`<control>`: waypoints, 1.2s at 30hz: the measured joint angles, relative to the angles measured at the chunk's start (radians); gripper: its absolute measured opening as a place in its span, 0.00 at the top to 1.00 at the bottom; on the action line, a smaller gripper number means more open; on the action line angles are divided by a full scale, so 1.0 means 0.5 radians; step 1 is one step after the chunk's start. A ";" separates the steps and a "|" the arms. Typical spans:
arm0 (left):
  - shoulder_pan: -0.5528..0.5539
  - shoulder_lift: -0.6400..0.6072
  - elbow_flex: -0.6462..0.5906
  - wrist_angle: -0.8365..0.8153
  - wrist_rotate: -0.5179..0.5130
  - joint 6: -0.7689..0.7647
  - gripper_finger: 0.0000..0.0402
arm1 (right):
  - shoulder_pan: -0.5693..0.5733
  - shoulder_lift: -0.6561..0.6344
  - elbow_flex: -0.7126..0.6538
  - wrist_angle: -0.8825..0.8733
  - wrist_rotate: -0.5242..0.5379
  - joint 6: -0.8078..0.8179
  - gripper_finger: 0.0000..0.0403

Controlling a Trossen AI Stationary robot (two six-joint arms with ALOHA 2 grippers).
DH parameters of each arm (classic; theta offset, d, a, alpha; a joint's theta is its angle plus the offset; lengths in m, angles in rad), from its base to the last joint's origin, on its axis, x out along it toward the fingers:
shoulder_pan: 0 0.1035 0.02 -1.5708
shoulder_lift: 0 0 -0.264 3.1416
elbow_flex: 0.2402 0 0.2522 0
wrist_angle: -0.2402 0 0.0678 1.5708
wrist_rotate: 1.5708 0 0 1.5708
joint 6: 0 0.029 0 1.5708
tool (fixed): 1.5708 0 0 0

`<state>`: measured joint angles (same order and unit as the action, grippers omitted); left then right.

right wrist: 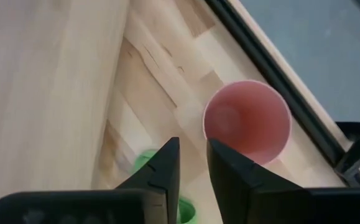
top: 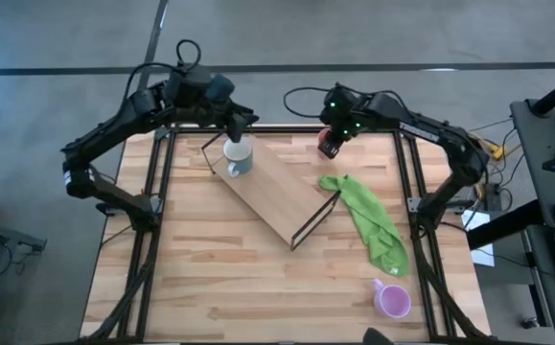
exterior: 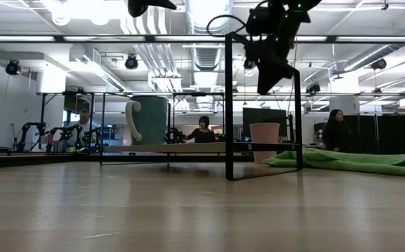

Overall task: Stack small to large cups/mugs on shelf
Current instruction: Put the pink cup on the shelf

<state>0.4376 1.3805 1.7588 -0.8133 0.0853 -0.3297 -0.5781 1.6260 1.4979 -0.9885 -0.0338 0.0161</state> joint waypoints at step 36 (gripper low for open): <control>0.001 0.025 -0.004 -0.010 -0.001 0.012 0.67 | -0.098 0.421 0.002 0.118 0.070 0.019 0.81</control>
<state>0.4381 1.3930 1.7569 -0.8181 0.0849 -0.3236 -0.6270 1.8366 1.4986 -0.9293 0.0011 0.0257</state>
